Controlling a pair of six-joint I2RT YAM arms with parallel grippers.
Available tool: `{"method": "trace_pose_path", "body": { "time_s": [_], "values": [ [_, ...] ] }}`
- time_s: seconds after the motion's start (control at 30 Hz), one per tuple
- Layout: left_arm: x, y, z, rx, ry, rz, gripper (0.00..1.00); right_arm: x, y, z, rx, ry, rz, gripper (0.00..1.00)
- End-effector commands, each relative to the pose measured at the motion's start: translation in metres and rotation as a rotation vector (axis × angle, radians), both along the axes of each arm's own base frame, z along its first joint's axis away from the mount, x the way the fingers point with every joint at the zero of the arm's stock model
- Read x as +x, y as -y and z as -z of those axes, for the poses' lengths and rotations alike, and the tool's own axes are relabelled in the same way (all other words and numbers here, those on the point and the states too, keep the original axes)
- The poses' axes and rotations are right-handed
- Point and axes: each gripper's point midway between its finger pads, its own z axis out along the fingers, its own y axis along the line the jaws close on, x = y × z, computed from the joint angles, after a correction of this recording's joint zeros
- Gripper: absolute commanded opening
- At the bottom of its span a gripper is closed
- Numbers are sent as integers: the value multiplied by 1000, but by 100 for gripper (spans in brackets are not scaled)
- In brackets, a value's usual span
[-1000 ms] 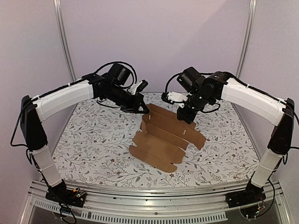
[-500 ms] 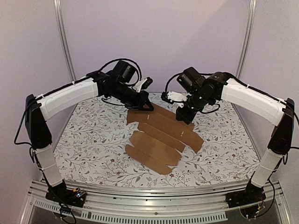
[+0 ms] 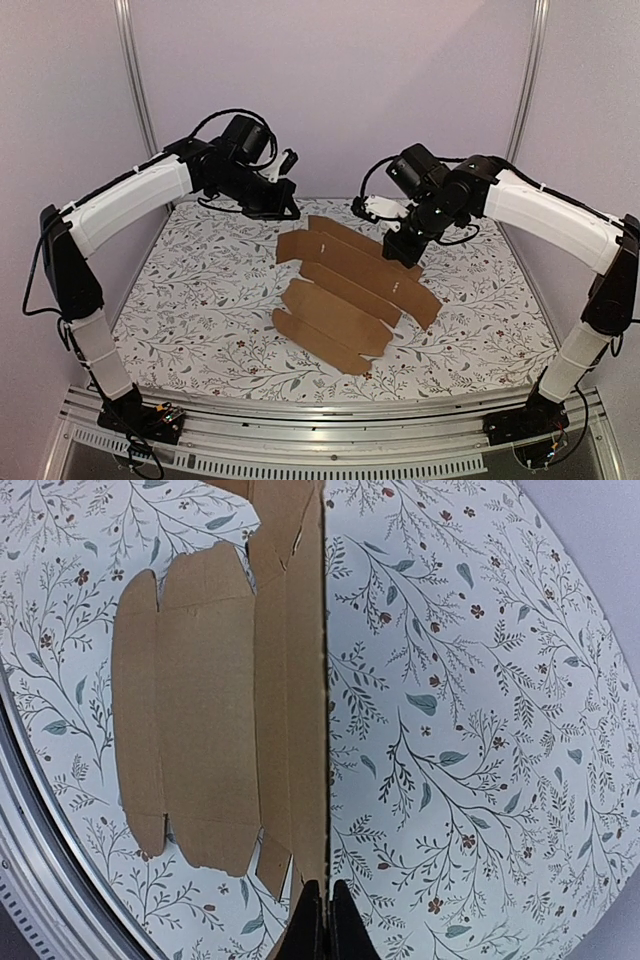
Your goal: Fold the paper box
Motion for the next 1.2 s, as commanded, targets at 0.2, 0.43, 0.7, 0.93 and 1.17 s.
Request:
{"method": "trace_pose_path", "body": {
  "time_s": [0.2, 0.43, 0.7, 0.93, 1.17],
  "values": [
    [15, -11, -5, 0, 2, -41, 0, -36, -12, -32, 128, -88, -121, 0],
    [3, 1, -12, -64, -37, 36, 0, -48, -12, -44, 158, -126, -146, 0],
    [-24, 17, -28, -164, -86, 167, 0, -41, -12, -51, 160, -105, -108, 0],
    [-36, 20, -32, -182, -95, 199, 0, -33, -12, -53, 155, -80, -75, 0],
    [-42, 20, -37, -192, -102, 204, 0, -22, -10, -50, 126, -54, -32, 0]
  ]
}}
